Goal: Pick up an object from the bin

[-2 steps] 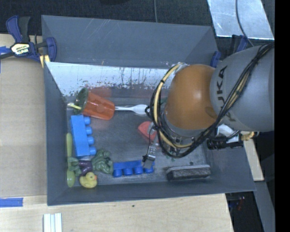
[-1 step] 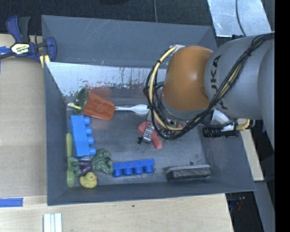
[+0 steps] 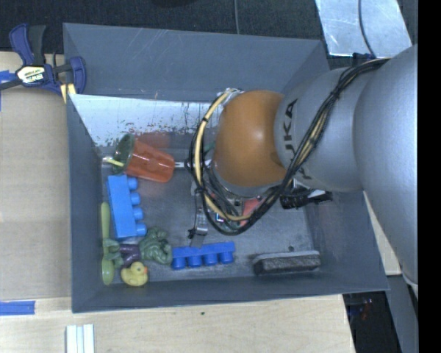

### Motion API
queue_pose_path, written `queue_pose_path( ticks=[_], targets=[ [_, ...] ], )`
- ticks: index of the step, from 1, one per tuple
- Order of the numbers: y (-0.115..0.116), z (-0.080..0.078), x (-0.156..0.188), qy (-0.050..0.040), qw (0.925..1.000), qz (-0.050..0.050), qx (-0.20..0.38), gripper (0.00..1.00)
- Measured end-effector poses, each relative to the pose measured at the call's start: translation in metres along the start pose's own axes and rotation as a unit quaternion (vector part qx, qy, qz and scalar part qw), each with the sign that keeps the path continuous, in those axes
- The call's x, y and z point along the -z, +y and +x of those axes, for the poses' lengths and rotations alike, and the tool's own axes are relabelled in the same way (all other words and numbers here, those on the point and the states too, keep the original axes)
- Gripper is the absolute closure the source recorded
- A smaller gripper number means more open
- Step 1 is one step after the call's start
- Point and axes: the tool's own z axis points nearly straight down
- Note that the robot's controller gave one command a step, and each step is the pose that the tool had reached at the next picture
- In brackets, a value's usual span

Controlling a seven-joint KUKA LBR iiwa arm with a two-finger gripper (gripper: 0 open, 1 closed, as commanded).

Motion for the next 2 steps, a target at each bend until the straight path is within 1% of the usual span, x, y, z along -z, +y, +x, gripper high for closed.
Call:
queue_pose_path(
  ticks=[1,2],
  targets=[
    [-0.013,-0.013,0.060,-0.0012,0.9993,0.000,-0.037,0.00],
    [0.005,0.017,0.042,-0.0010,1.0000,-0.001,0.007,0.00]
  ],
)
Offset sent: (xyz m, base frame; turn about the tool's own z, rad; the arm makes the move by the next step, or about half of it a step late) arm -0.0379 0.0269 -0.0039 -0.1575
